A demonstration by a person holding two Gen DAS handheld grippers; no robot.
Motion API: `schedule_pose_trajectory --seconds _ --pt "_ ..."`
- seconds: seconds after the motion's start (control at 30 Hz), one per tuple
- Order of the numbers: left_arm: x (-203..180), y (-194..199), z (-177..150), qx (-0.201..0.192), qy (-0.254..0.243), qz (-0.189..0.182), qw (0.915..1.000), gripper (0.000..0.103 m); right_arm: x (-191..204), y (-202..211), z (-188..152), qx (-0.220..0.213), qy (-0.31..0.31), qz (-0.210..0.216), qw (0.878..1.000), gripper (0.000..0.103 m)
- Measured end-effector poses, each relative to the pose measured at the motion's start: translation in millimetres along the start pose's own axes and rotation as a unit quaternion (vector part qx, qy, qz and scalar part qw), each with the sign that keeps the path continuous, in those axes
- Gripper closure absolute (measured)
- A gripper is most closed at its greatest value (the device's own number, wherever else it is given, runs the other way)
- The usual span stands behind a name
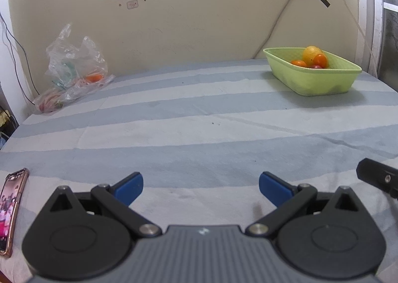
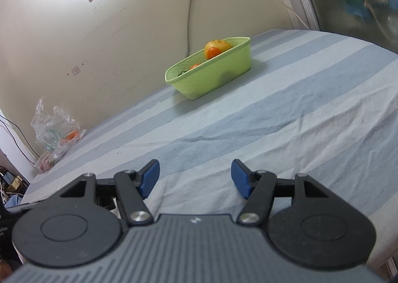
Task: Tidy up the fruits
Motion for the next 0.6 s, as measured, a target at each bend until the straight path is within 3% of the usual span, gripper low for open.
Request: schedule_pose_trajectory --seconds 0.6 --pt "-1.5 -0.9 -4.4 0.021 0.005 0.001 0.9998 0.000 -1.7 0.4 1.6 0.001 0.001 0.005 1.000 0.035"
Point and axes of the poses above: each gripper's, at about its wrist camera, not at the fingertips, and y roughly against the way its jaws point, x to its left, z to its top, the point moved 2 cm from there along -y, roughly the way its jaws point, and after that the axes turned 12 degrees about -z, right-handed, at the moved point
